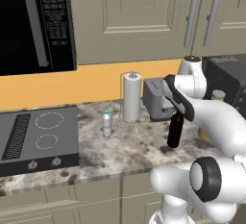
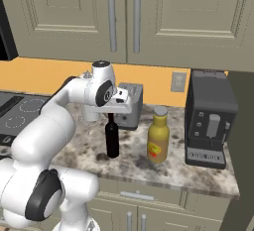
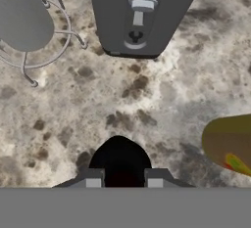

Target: Place the drinks on the dining counter in a tight cluster.

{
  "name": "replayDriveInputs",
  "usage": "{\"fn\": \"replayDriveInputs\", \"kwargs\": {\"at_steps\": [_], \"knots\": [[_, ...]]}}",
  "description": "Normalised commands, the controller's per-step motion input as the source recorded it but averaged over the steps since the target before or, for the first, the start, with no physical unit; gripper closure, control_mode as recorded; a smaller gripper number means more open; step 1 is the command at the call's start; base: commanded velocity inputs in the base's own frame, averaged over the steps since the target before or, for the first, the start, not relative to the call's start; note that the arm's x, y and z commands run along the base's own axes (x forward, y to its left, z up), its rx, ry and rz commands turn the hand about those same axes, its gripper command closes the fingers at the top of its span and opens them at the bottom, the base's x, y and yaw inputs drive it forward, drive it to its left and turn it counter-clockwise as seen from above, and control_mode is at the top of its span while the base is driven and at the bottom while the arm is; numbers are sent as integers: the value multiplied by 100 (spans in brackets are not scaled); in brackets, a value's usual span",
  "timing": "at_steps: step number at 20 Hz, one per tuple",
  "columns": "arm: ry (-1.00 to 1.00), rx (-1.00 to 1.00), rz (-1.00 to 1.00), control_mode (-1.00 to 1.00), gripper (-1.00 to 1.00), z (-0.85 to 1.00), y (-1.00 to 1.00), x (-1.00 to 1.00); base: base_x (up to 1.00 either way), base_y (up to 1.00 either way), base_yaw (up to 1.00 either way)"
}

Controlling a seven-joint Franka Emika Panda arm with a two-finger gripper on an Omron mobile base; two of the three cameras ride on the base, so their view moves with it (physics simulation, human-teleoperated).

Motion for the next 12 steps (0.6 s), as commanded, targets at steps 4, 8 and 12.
{"fn": "replayDriveInputs", "kwargs": {"at_steps": [4, 8, 12], "knots": [[0, 0, 0, -100, 100, 1, -2, 0, 0, 0, 0], [-2, 4, 0, -100, 100, 51, -1, -55, 0, 0, 0], [-8, 5, 0, -100, 100, 70, 0, -99, 0, 0, 0]]}}
